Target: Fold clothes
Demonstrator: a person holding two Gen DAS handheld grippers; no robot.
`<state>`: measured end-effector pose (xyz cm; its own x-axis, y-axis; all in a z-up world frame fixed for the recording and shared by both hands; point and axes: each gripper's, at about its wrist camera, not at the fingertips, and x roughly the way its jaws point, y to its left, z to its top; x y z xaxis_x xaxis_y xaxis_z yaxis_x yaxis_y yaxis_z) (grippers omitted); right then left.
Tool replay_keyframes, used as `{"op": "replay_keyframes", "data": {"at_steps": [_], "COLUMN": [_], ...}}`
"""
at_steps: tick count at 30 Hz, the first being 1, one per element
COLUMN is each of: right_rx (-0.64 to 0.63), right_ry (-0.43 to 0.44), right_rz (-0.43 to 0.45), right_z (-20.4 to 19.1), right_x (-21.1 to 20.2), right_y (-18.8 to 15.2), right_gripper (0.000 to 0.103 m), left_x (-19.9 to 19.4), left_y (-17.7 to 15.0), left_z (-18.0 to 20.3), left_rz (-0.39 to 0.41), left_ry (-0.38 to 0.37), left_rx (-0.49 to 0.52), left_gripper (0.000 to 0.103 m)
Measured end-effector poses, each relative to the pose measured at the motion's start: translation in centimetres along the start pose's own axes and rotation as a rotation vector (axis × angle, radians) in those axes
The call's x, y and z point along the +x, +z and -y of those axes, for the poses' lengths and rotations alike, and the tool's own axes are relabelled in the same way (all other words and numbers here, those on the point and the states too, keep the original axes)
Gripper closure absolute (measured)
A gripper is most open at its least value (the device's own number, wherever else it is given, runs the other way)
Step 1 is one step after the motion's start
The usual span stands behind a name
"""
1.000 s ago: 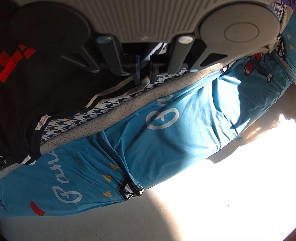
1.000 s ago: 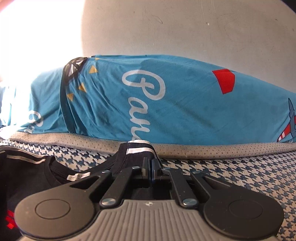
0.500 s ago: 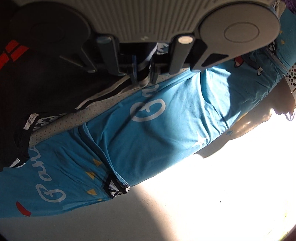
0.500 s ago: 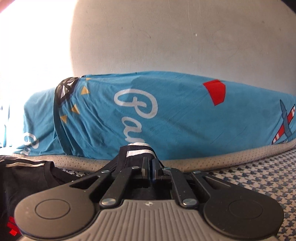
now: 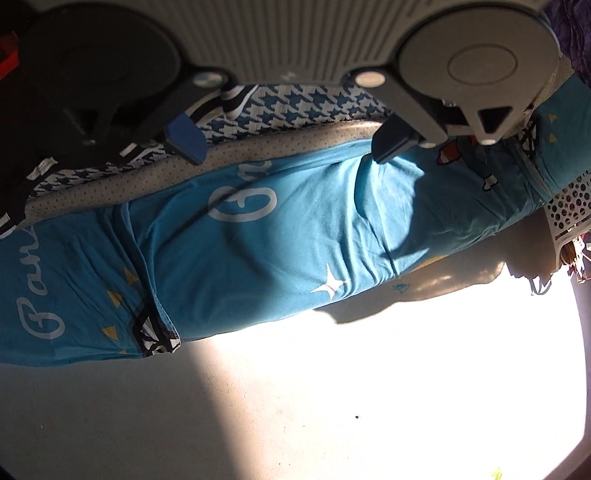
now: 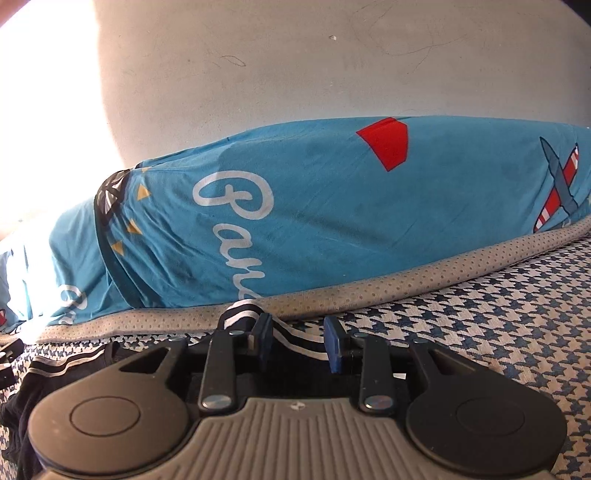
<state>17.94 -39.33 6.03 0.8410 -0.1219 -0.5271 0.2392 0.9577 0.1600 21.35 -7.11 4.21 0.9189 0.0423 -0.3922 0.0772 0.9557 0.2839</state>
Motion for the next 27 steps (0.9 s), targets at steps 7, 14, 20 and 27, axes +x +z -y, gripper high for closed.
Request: {"op": "replay_keyframes", "data": {"at_steps": [7,14,20,27], "right_rx": [0.067,0.151,0.185,0.152], "right_ry": [-0.063,-0.067,-0.040,-0.055], "right_rz": [-0.034,-0.125,-0.192,-0.216], "right_z": [4.4,8.5,9.7,9.0], "right_x": [-2.1,-2.9,-2.8,-2.2], "right_y": [-0.7,-3.1,-4.6,-5.2], "right_gripper": [0.073,0.072,0.068,0.064], "left_x": [-4.7,-7.8,-8.7,-8.4], "left_y": [-0.3,-3.4,-5.0,-5.1], "left_z": [-1.0,-1.2,0.5,1.9], "left_rz": [-0.023,-0.153,-0.202,-0.208], "left_ry": [-0.106,-0.158,-0.196,-0.207], "left_rx": [-0.080,-0.166,-0.139,-0.100], "left_gripper": [0.002,0.001,0.000,0.000]}}
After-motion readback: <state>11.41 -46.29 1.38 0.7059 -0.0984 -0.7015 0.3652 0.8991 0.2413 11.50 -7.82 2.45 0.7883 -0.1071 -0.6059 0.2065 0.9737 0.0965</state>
